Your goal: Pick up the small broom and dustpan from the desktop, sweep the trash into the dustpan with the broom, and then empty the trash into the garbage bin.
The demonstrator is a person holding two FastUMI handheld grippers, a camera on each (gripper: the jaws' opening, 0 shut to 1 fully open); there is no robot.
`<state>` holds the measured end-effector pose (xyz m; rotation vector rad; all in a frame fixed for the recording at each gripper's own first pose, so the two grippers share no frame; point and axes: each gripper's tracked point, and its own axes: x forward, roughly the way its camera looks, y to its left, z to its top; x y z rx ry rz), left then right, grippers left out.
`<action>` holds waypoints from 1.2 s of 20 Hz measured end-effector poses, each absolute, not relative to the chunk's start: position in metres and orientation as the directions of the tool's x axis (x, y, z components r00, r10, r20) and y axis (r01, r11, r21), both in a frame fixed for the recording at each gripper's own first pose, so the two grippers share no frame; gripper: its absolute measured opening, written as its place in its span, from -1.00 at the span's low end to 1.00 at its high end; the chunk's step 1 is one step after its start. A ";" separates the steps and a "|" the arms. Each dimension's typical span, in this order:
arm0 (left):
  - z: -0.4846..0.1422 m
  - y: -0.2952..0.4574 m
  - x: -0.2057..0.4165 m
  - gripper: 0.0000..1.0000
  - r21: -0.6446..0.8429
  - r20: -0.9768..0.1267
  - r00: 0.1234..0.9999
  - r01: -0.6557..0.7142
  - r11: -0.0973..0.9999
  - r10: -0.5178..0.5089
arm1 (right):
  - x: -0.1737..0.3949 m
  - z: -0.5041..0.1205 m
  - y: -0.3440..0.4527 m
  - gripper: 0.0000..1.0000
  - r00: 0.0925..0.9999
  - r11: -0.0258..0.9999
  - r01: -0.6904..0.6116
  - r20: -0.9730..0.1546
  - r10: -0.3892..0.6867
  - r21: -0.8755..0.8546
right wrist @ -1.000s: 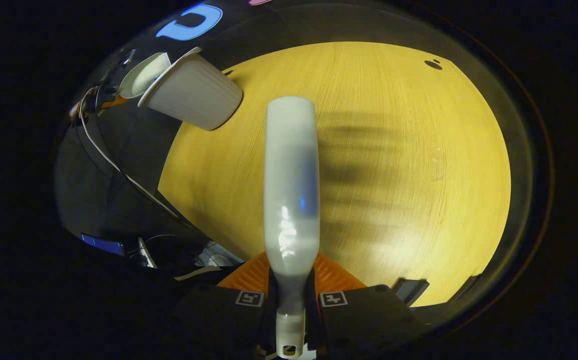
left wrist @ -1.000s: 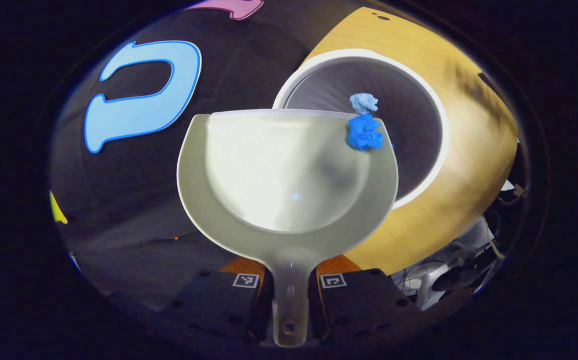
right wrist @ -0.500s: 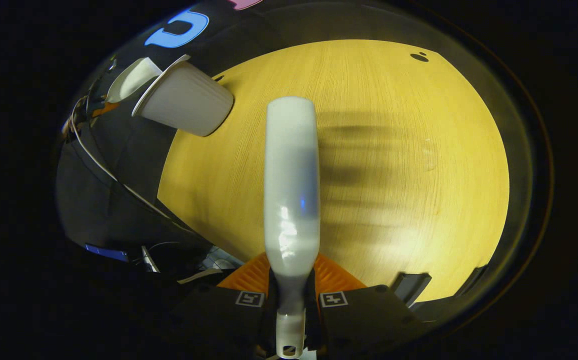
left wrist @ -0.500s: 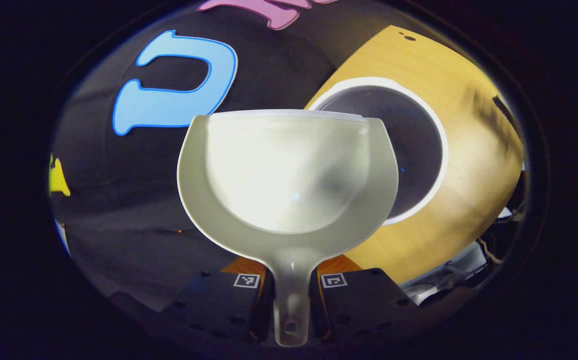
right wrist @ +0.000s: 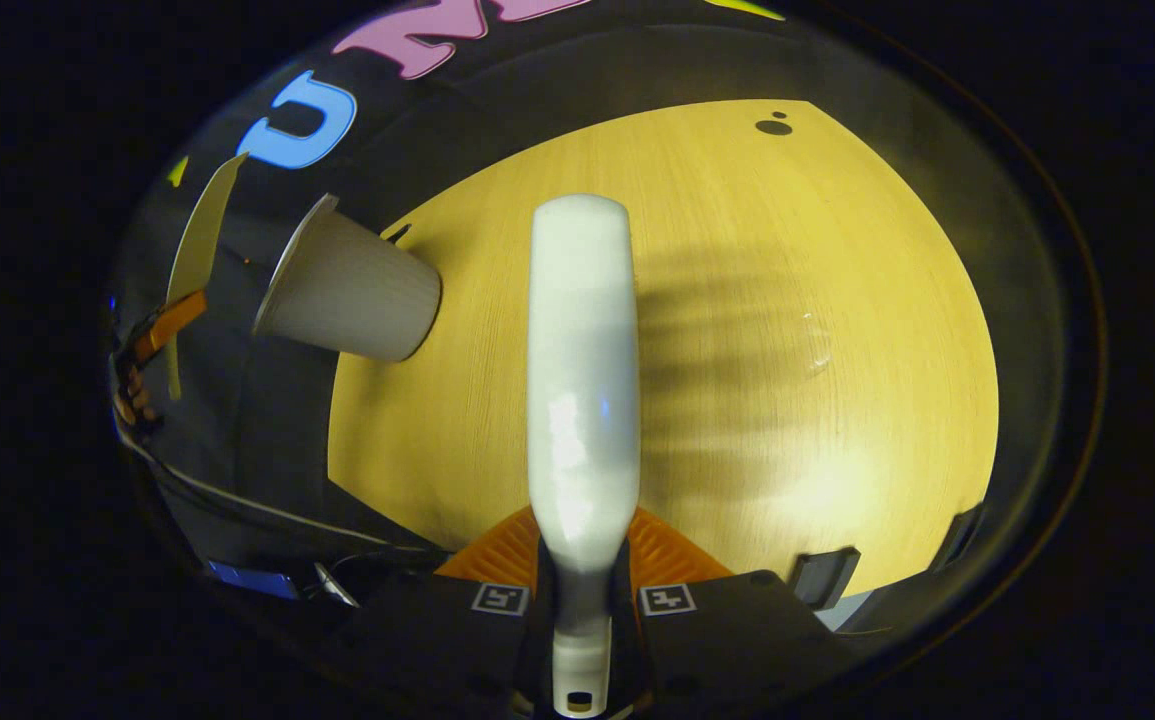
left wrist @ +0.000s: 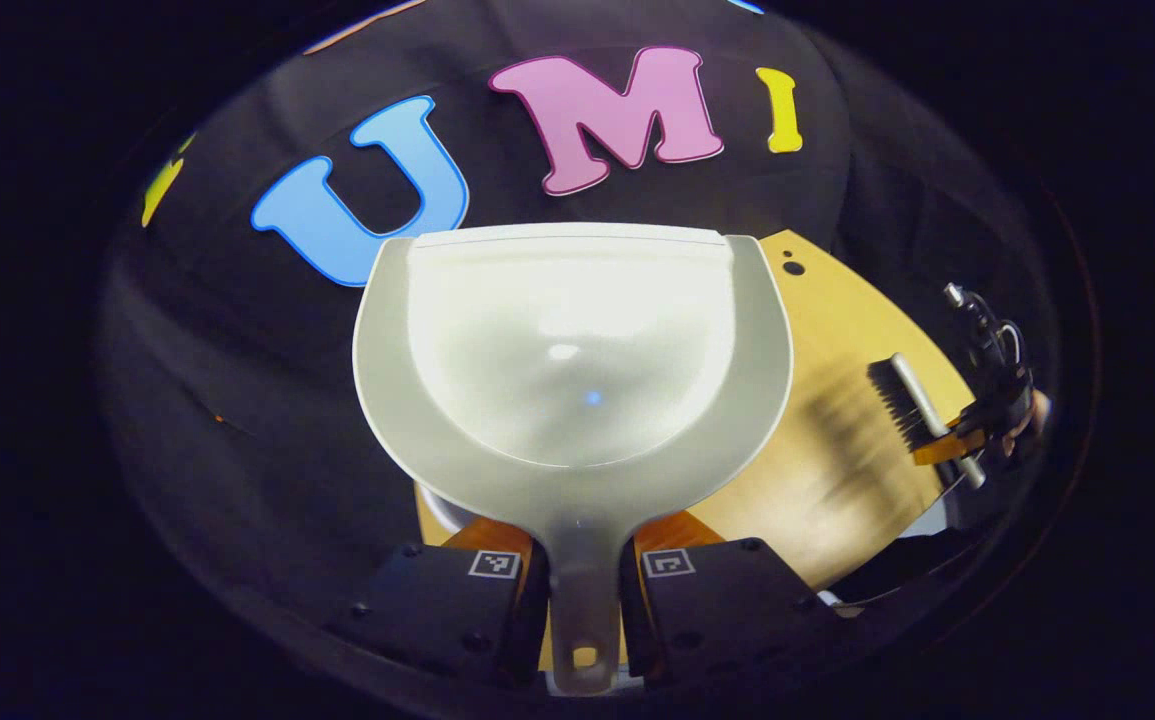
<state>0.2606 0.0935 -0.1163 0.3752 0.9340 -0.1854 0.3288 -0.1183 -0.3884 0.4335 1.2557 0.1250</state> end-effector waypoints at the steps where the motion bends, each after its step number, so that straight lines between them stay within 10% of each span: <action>1: -0.127 0.069 0.251 -0.43 0.194 -0.819 0.572 0.331 0.924 -0.033 | 0.327 -0.389 -0.121 -0.39 0.306 0.920 0.140 -0.900 0.311 0.366; 8: -0.214 -0.029 0.208 -0.43 0.041 -0.850 0.502 0.358 0.933 -0.156 | 0.321 -0.410 -0.122 -0.48 0.274 0.957 0.109 -0.934 0.230 0.268; 24: -0.398 -0.032 0.153 -0.43 -0.097 -0.981 0.168 0.013 0.995 -0.097 | 0.335 -0.515 -0.111 -0.48 0.042 0.996 0.035 -0.996 0.077 0.078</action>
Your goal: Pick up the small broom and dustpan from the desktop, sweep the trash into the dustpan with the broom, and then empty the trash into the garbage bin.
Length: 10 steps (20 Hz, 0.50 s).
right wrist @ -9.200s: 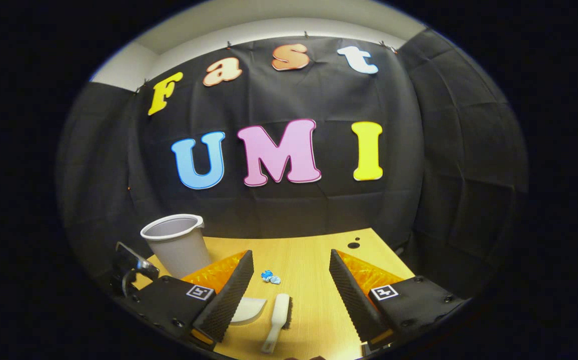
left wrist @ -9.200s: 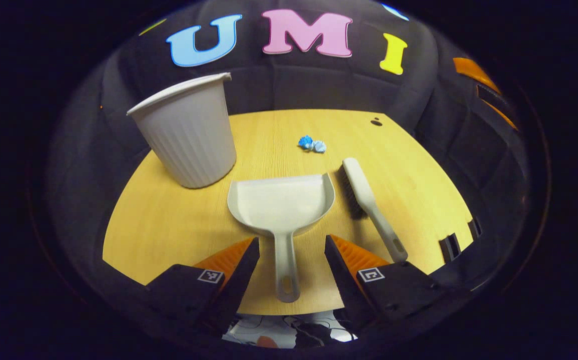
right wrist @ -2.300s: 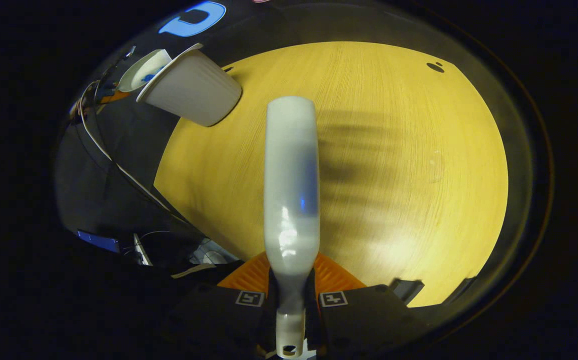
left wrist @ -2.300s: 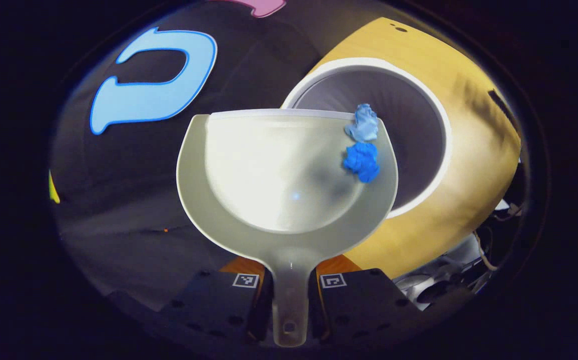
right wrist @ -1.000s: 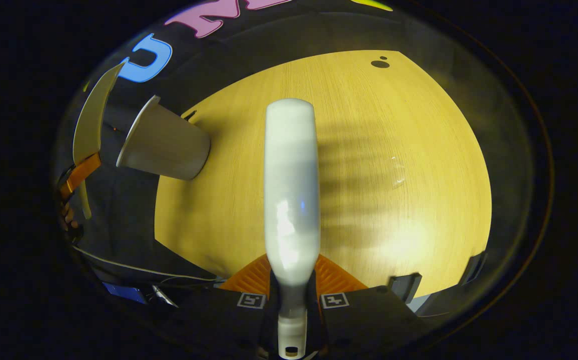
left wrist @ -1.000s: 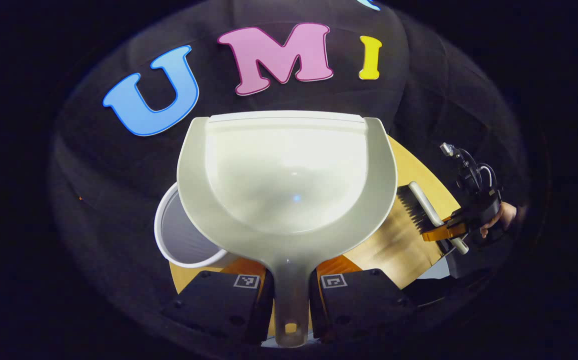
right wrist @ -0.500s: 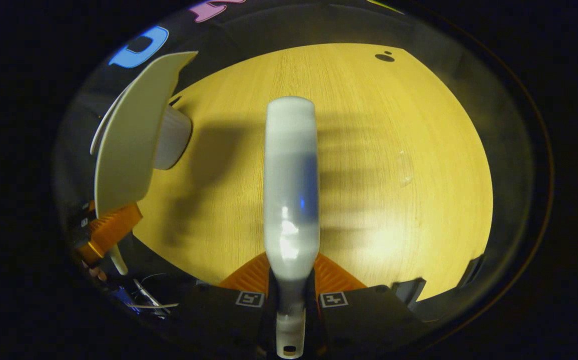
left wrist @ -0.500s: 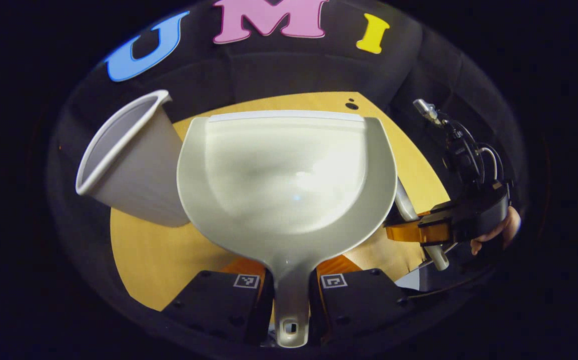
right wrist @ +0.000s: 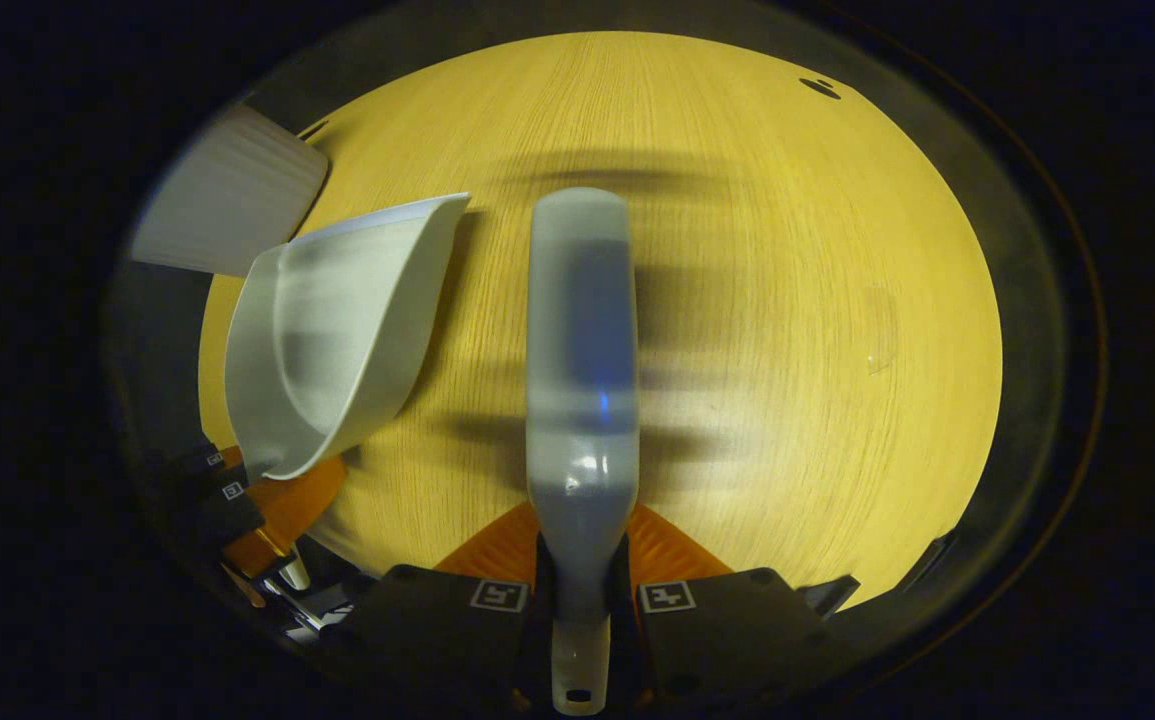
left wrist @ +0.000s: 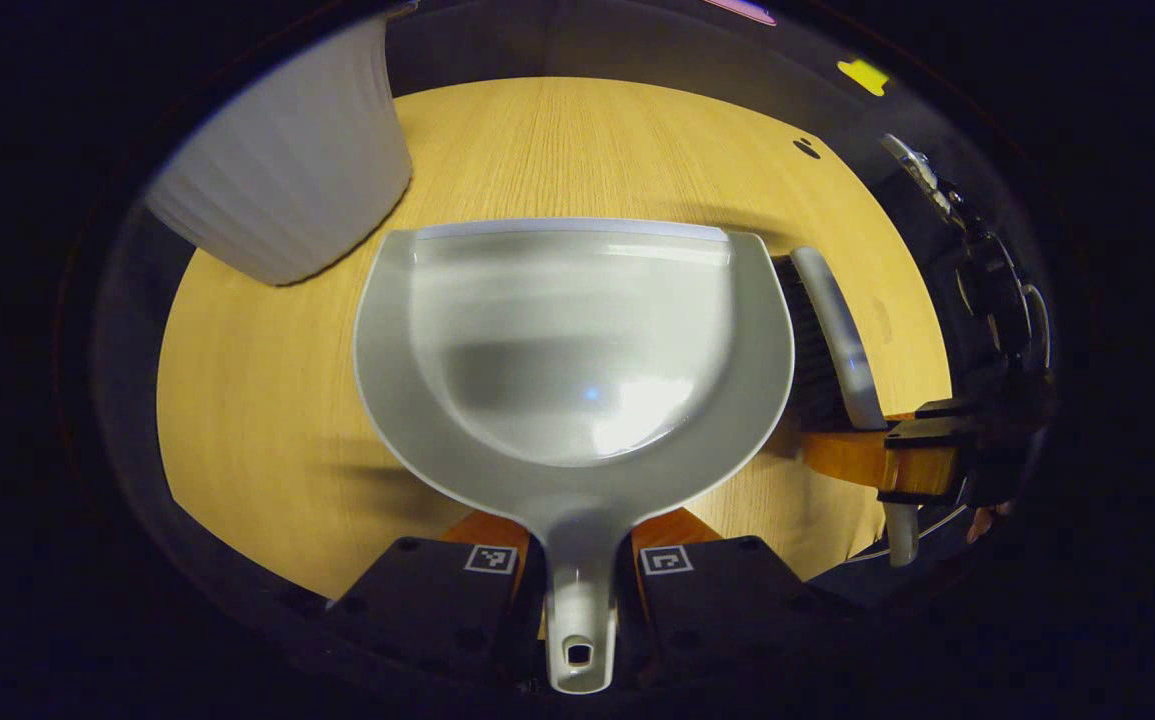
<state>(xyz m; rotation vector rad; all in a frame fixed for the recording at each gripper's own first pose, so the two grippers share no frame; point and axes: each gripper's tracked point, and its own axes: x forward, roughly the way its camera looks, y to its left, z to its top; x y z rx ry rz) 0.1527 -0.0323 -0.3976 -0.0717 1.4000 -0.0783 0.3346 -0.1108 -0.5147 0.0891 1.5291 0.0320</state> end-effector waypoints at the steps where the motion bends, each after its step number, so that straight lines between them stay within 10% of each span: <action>1: -0.394 -0.032 0.153 -0.43 -0.089 -0.984 0.152 0.007 0.996 -0.089 | 0.337 -0.517 -0.110 -0.47 0.041 0.997 0.029 -0.996 0.073 0.074; 10: -0.393 -0.032 0.153 -0.41 -0.041 -0.995 0.087 -0.007 0.999 -0.041 | 0.340 -0.527 -0.100 -0.48 0.018 0.990 0.097 -0.995 0.103 0.104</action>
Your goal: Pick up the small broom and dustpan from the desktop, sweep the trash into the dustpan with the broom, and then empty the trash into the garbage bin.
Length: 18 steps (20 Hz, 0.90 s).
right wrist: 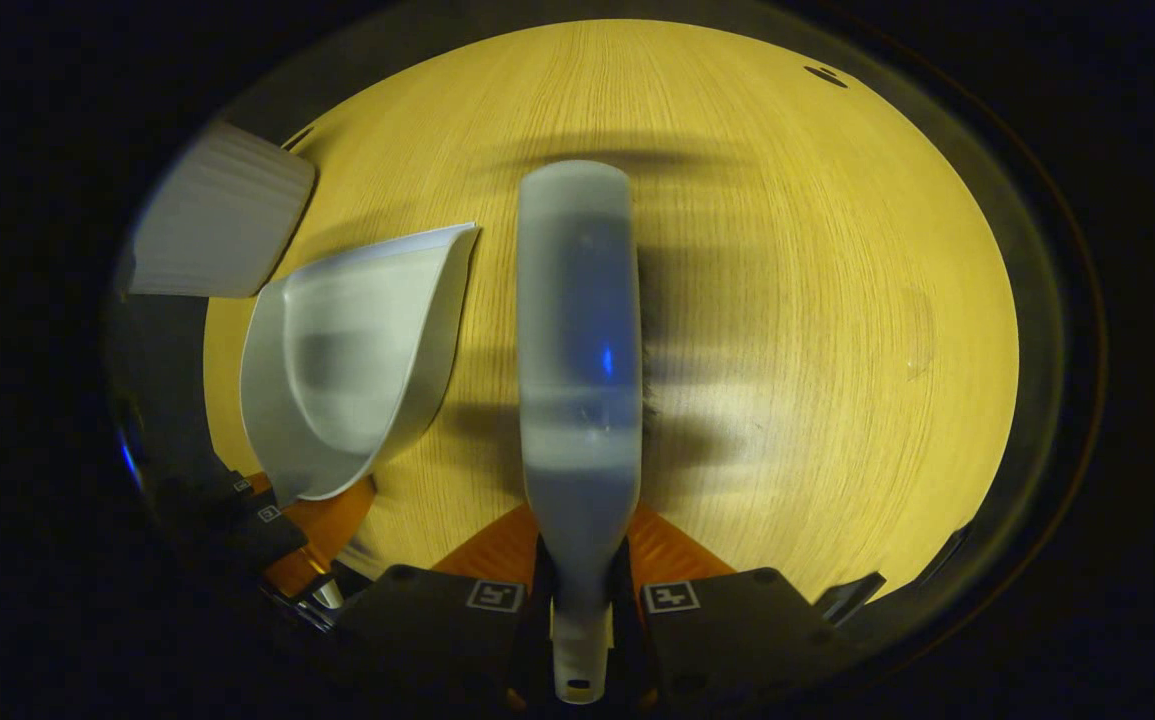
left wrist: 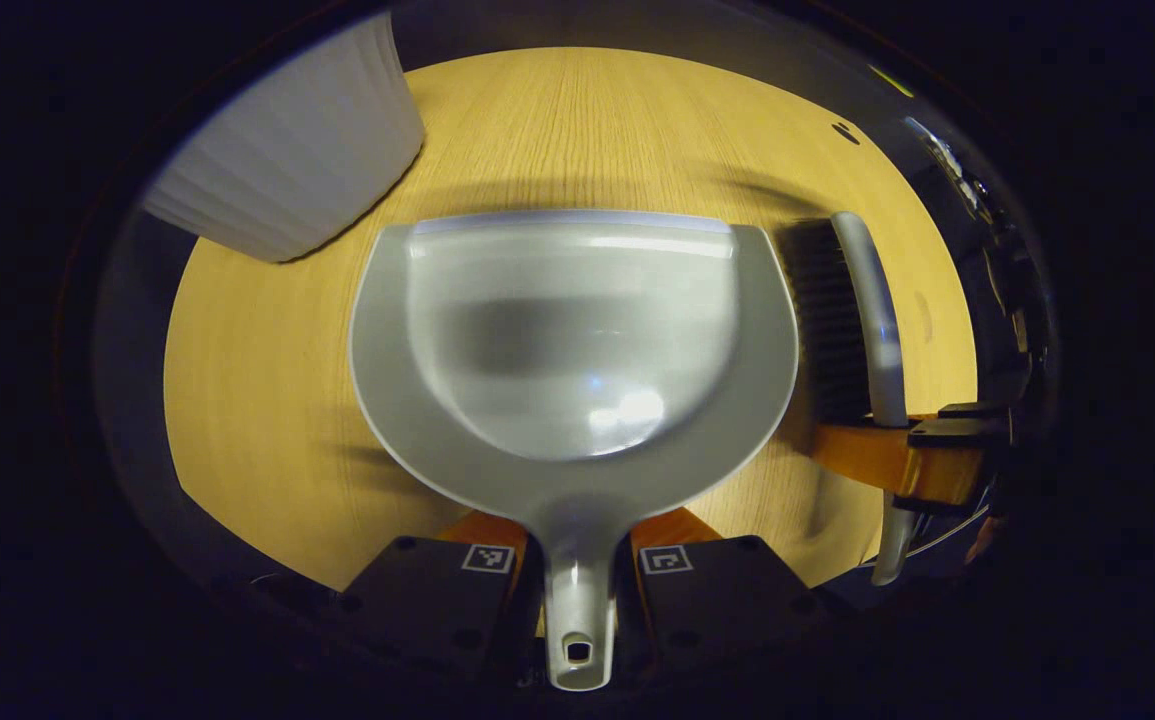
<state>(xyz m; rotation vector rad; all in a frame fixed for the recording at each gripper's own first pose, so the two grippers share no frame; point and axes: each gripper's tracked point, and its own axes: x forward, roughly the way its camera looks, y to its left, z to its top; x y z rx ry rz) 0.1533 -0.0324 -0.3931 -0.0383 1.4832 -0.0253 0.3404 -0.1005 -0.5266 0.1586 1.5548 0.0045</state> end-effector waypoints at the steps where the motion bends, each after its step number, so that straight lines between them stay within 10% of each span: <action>1: -0.392 -0.034 0.152 -0.39 -0.055 -0.995 0.087 0.003 0.998 -0.055 | 0.342 -0.522 -0.101 -0.36 0.025 0.989 0.096 -0.994 0.107 0.109; 5: -0.379 -0.040 0.146 -0.31 -0.108 -0.991 0.086 -0.018 0.994 -0.106 | 0.349 -0.499 -0.094 0.27 0.089 0.978 0.126 -0.983 0.158 0.168; 8: -0.346 -0.041 0.136 0.70 -0.117 -0.986 0.123 0.012 0.993 -0.117 | 0.353 -0.469 -0.100 0.93 0.179 0.979 0.105 -0.971 0.157 0.177; 18: -0.139 -0.036 0.136 0.70 -0.130 -0.739 0.656 0.087 0.988 -0.155 | 0.389 -0.255 -0.106 0.94 0.808 0.991 0.082 -0.590 -0.002 0.109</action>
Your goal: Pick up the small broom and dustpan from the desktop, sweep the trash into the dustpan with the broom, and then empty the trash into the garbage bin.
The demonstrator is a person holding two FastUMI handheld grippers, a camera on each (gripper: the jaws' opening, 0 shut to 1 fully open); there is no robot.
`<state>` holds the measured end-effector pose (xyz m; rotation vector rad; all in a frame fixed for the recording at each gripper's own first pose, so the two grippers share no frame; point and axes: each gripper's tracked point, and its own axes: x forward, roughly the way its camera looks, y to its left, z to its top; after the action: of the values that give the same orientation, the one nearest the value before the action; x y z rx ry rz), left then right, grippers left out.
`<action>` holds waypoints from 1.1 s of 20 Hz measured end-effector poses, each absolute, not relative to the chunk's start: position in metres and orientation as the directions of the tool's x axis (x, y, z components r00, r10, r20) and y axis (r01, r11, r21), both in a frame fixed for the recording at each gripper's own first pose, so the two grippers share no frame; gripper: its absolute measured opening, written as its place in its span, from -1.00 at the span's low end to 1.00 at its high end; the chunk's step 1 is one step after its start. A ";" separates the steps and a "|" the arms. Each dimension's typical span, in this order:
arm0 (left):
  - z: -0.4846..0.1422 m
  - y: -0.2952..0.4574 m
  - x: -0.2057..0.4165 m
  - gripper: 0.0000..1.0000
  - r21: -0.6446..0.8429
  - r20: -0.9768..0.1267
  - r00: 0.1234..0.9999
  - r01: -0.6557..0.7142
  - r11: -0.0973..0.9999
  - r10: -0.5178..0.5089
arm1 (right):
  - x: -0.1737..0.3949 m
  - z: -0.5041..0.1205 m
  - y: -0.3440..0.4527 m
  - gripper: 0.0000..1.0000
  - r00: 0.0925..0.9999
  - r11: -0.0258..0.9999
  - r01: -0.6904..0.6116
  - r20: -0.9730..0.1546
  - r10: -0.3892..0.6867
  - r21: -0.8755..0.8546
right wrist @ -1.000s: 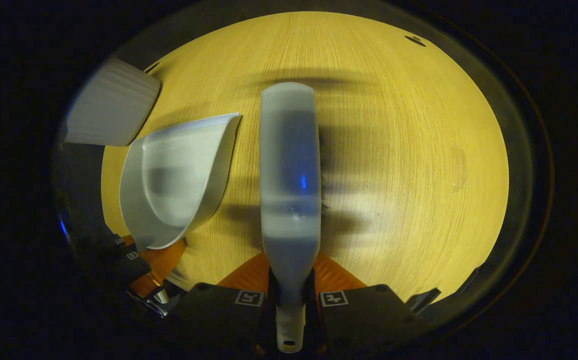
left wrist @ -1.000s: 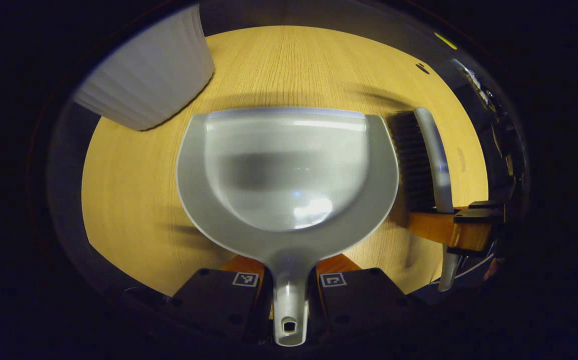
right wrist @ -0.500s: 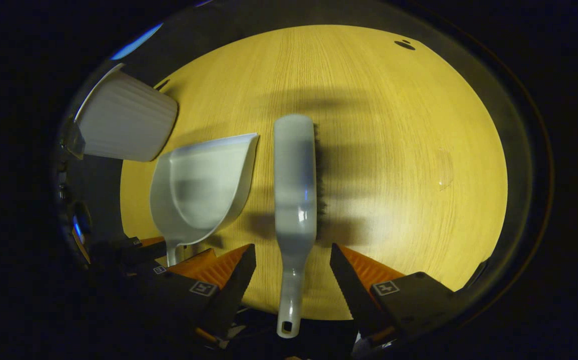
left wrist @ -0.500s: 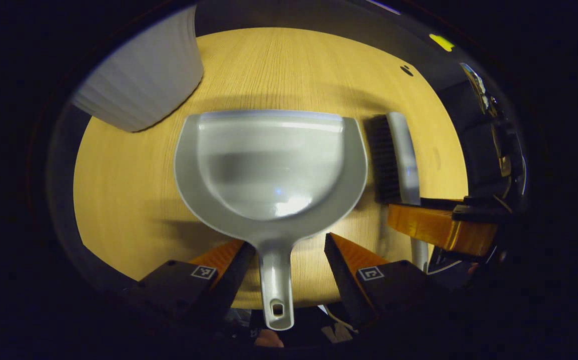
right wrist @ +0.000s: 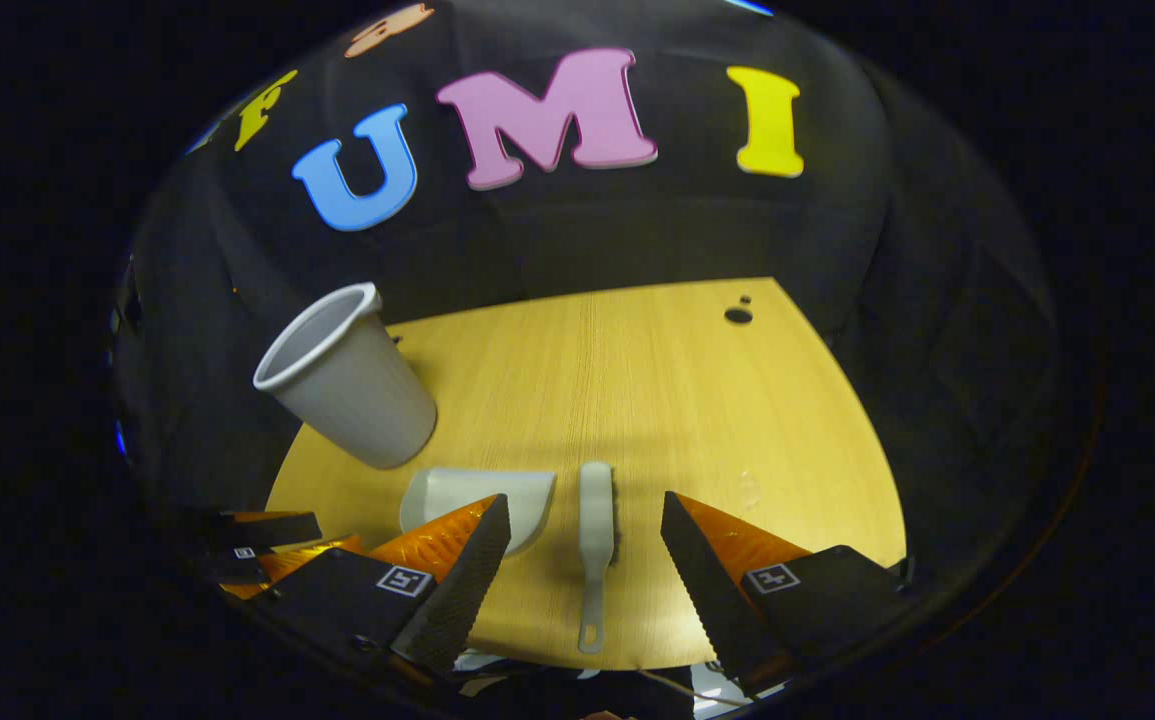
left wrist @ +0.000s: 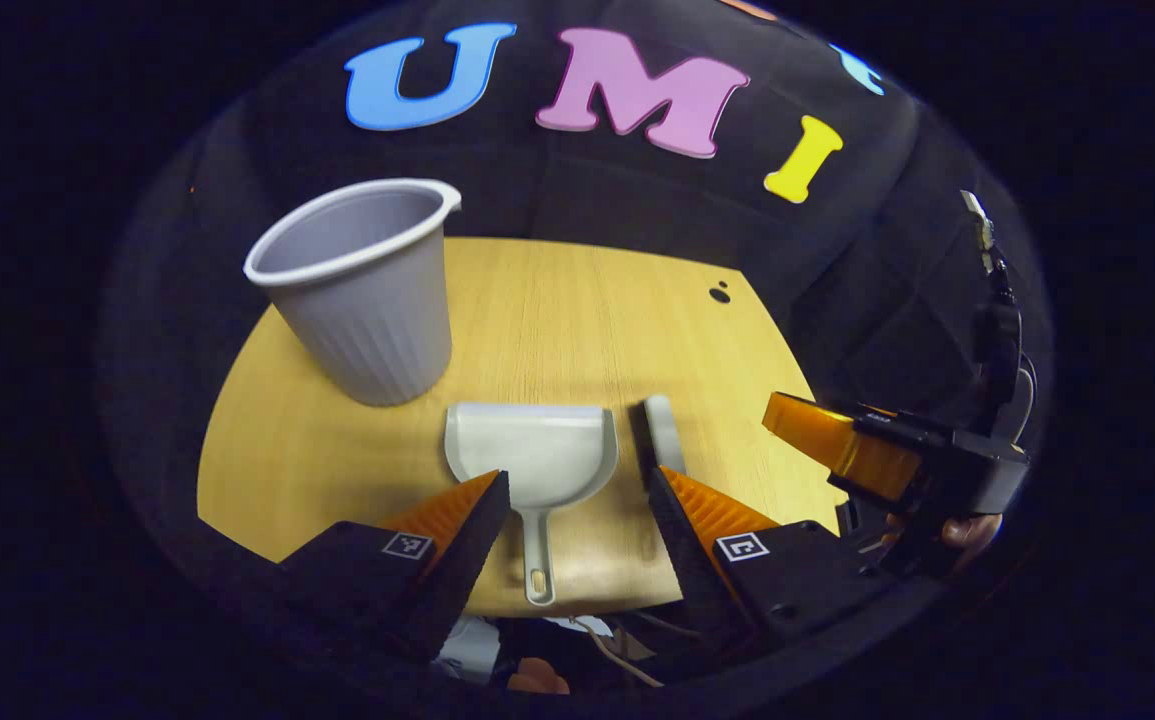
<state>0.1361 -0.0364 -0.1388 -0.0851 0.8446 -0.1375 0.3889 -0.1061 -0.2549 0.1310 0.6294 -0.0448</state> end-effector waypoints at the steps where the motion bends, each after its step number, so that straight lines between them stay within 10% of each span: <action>1: -0.121 -0.036 0.138 0.71 -0.134 -0.700 0.694 0.105 0.985 -0.169 | 0.396 -0.247 -0.101 0.94 0.844 0.991 0.060 -0.536 0.012 0.116; 13: 0.041 -0.012 0.126 0.70 0.034 -0.288 0.922 0.279 0.960 -0.257 | 0.373 -0.087 -0.020 0.93 0.984 0.997 0.016 -0.178 -0.002 0.075; 22: 0.073 -0.004 0.106 0.65 0.018 -0.080 0.992 0.096 0.995 -0.095 | 0.358 -0.053 -0.049 0.94 0.998 0.997 0.025 -0.066 -0.020 0.080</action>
<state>0.1060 -0.0040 0.0733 0.0219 0.0793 -0.0959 0.3577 -0.0489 -0.0535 0.0806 0.0650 -0.0226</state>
